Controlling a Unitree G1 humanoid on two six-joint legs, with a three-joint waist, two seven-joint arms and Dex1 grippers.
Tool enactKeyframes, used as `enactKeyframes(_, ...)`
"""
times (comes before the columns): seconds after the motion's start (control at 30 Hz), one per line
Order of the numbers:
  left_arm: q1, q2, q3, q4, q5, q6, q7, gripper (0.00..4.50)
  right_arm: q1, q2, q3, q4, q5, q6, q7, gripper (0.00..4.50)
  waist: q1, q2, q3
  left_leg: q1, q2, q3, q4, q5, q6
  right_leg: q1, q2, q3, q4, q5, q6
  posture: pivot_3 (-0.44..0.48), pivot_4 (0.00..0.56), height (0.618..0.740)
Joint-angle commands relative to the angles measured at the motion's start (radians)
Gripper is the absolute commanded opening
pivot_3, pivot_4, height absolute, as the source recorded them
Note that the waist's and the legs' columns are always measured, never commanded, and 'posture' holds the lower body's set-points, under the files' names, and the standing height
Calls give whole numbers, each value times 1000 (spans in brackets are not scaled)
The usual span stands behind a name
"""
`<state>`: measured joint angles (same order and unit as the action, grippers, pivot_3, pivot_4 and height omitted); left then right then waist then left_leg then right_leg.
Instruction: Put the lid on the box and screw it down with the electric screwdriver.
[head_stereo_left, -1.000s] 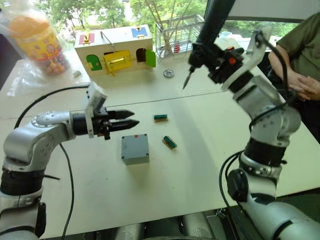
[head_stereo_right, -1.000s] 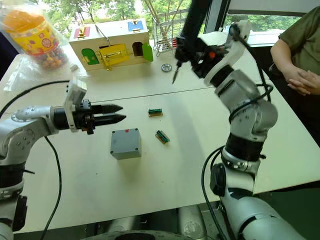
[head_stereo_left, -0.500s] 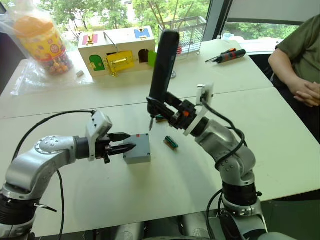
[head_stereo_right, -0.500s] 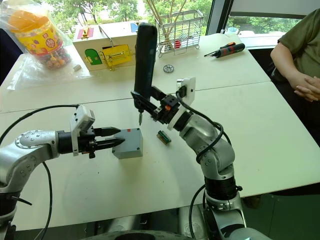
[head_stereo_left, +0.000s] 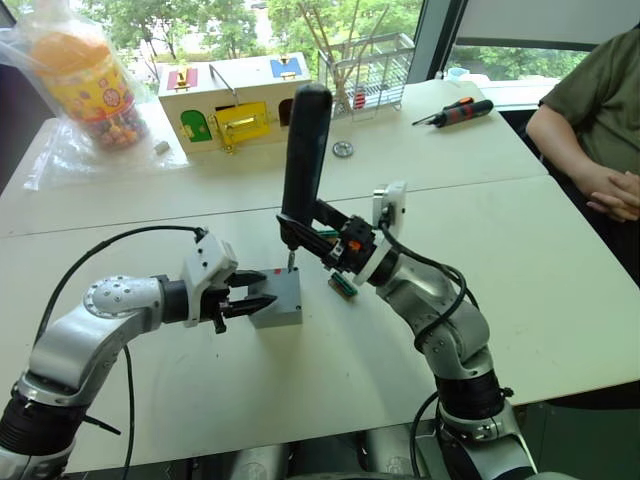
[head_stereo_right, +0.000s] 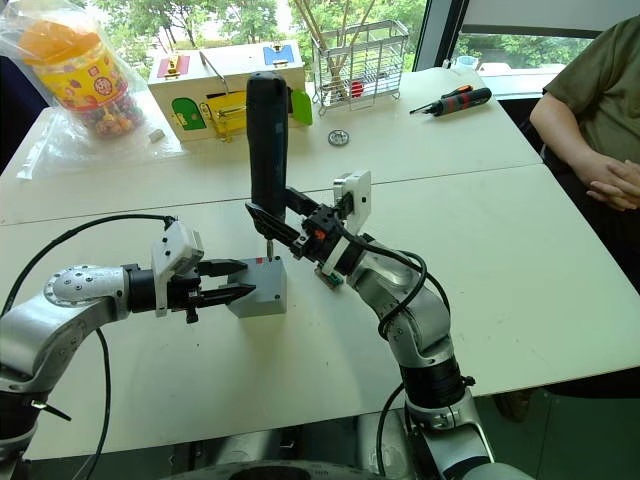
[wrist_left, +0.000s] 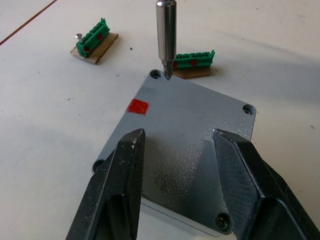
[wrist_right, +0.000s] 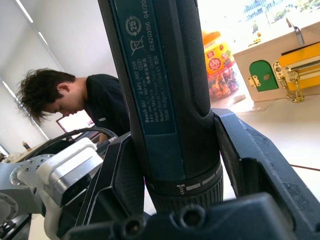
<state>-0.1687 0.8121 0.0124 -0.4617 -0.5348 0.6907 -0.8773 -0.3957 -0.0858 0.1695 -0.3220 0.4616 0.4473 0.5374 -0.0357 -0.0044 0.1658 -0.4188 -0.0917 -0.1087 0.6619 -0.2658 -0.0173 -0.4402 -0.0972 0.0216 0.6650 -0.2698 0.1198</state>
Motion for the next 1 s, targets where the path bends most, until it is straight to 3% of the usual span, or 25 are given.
enactKeyframes(0.03, 9, -5, -20, 6, 9, -4, -6, 2151, -4, 3, 0, -30, -3, -51, 11, 1778, 0, 0, 0, 0, 0, 0, 0, 0, 0, 0, 0, 0, 0, 0, 0, 0, 150, 740)
enactKeyframes(0.63, 8, -5, -43, 27, 23, -28, -14, 2151, 5, 11, 17, 60, -70, -131, 1, 1778, 1, 0, 0, 10, 0, 0, -3, 0, 0, 10, 0, 0, -2, 0, 0, 0, 150, 740)
enactKeyframes(1.0, 18, -18, -52, 55, 43, -50, -14, 2151, 48, -25, 98, 9, -35, 19, 35, 1778, -1, 0, -7, 15, 0, 0, -8, 0, 0, 12, 0, 0, -4, 0, 0, 0, 150, 740)
